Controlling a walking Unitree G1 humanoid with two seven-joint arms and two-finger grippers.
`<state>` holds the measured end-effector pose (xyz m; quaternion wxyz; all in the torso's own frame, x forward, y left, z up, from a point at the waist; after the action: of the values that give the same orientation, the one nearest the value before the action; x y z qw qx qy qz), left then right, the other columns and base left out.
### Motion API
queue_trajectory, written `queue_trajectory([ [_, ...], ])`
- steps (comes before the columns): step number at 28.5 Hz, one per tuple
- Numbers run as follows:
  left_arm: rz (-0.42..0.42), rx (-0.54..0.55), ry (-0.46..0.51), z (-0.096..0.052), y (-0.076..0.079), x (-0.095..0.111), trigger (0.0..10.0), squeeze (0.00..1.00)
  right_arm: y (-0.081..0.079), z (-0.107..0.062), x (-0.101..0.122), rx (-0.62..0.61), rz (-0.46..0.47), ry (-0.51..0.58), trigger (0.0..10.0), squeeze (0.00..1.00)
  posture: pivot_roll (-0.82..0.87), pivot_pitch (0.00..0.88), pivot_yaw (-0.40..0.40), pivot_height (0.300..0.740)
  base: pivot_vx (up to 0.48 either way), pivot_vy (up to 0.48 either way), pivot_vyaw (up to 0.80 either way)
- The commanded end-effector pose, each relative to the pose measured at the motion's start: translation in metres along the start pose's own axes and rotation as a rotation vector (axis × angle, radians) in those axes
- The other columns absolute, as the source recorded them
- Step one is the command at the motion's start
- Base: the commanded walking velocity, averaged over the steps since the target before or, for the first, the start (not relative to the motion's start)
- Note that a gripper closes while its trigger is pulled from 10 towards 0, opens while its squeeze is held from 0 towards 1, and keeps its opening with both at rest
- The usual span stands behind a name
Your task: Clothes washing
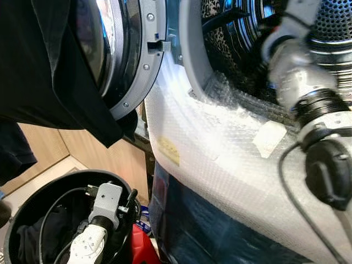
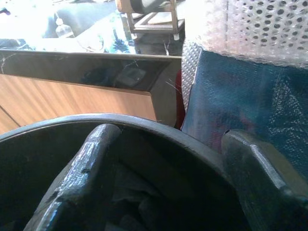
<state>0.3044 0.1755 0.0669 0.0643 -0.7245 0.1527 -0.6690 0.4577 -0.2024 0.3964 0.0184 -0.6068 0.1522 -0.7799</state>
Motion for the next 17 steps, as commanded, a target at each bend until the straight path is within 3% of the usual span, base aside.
queue_trajectory([
  [1,0.011,-0.037,-0.023,-0.002,0.007,-0.005,10.0,0.0,0.002,0.0,0.011,-0.009,0.016,0.024,10.0,1.0,0.19,0.0,-0.003,0.74,0.0,0.0,0.0],
  [4,0.014,-0.035,-0.018,-0.001,0.007,-0.003,10.0,0.0,0.008,0.001,0.018,-0.026,0.039,0.045,10.0,1.0,0.19,0.0,-0.006,0.74,0.0,0.0,0.0],
  [7,0.016,-0.035,-0.013,0.001,0.008,-0.002,10.0,0.0,0.015,0.001,0.025,-0.046,-0.012,0.068,10.0,1.0,0.19,0.0,-0.008,0.74,0.0,0.0,0.0],
  [8,0.011,-0.033,-0.01,0.003,0.009,-0.001,10.0,0.0,0.004,0.001,0.016,0.038,-0.07,0.035,10.0,1.0,0.19,0.0,-0.005,0.74,0.0,0.0,0.0],
  [11,0.008,-0.033,-0.01,0.003,0.01,0.0,10.0,0.0,-0.004,0.0,0.009,0.092,-0.082,0.01,10.0,1.0,0.19,0.0,-0.005,0.74,0.0,0.0,0.0],
  [12,0.02,-0.05,-0.001,0.004,0.013,0.002,10.0,0.0,-0.018,-0.002,-0.005,0.201,-0.194,-0.026,10.0,1.0,0.22,0.0,-0.016,0.74,0.0,0.0,0.0],
  [13,0.036,-0.071,0.005,0.003,0.014,0.003,10.0,0.0,-0.018,-0.002,-0.007,0.208,-0.236,-0.033,10.0,1.0,0.21,0.0,-0.007,0.74,0.0,0.0,0.0],
  [14,0.037,-0.078,0.008,0.003,0.015,0.004,10.0,0.0,-0.014,-0.001,0.002,0.191,-0.197,-0.007,10.0,1.0,0.21,0.0,-0.002,0.74,0.0,0.0,0.0],
  [15,0.036,-0.081,0.01,0.002,0.015,0.005,10.0,0.0,0.0,0.0,0.031,0.131,-0.062,0.078,10.0,1.0,0.22,0.0,-0.003,0.74,0.0,0.0,0.0],
  [17,0.037,-0.079,0.011,0.002,0.014,0.005,10.0,0.0,0.007,-0.001,0.05,0.111,0.004,0.14,10.0,1.0,0.22,0.0,-0.002,0.74,0.0,0.0,0.0],
])
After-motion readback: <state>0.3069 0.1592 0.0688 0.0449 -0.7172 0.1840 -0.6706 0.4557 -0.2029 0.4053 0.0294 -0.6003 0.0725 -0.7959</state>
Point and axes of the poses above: a point about 5 cm out from each wrist's last joint towards the gripper, its own z axis pointing out of the wrist towards the gripper, its own x axis along the axis of the wrist's last joint, y = z × x, the point moved 4 cm from there along z, pointing out of the wrist towards the gripper, and after that the axes turned 6 degrees about z, right-handed, at the moved point
